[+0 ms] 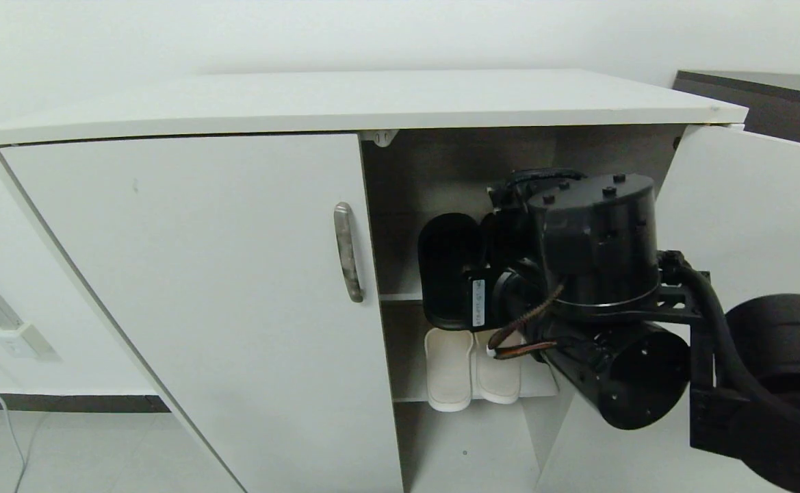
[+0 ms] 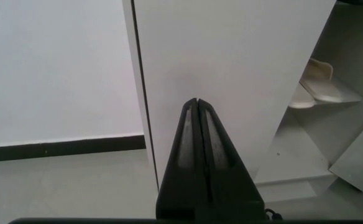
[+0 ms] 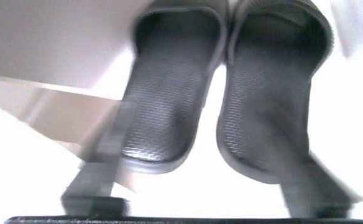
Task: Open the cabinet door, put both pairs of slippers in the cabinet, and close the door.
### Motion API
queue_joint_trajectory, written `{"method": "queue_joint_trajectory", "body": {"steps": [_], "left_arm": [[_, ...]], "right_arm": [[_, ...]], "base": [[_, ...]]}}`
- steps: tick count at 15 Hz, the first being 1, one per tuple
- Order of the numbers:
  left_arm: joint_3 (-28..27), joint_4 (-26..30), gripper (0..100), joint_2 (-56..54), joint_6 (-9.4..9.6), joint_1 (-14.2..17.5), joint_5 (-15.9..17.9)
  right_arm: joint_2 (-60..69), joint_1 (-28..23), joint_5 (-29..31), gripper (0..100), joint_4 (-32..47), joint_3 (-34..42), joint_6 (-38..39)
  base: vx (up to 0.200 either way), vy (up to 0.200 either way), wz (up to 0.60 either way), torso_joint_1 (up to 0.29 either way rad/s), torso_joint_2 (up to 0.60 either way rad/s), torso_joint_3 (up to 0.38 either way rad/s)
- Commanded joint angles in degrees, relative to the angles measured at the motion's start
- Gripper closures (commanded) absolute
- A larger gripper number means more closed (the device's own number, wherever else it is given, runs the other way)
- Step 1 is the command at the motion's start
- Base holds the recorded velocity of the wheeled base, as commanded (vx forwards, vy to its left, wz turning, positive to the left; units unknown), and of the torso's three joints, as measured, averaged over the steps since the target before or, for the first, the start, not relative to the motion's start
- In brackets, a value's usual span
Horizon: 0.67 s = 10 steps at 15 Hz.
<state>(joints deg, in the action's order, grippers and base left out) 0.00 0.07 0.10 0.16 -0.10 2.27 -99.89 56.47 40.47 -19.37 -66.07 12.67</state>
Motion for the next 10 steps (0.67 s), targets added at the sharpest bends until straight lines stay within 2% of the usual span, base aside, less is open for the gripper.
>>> {"method": "queue_joint_trajectory", "body": {"steps": [1, 2, 4, 7, 10], "left_arm": [[-0.1, 0.0, 100, 0.0, 0.02, 0.0, 0.0], [-0.1, 0.0, 100, 0.0, 0.02, 0.0, 0.0], [0.0, 0.0, 100, 0.0, 0.02, 0.0, 0.0], [-0.1, 0.0, 100, 0.0, 0.02, 0.0, 0.0], [0.0, 0.0, 100, 0.0, 0.02, 0.0, 0.0]], "right_arm": [[1.0, 0.5, -1.8, 100, -3.9, 5.2, -1.2], [1.2, 0.6, -2.9, 100, -5.4, 6.5, -1.4], [1.3, 0.7, -7.6, 100, -14.2, 12.2, -5.2], [-1.2, 0.7, -8.2, 100, -22.9, 14.0, -8.3], [-1.5, 0.7, -8.0, 100, -24.0, 14.7, -9.2]], "base": [[0.0, 0.0, 0.0, 0.0, 0.0, 0.0], [0.0, 0.0, 0.0, 0.0, 0.0, 0.0], [0.0, 0.0, 0.0, 0.0, 0.0, 0.0], [0.0, 0.0, 0.0, 0.0, 0.0, 0.0], [0.0, 0.0, 0.0, 0.0, 0.0, 0.0]]}}
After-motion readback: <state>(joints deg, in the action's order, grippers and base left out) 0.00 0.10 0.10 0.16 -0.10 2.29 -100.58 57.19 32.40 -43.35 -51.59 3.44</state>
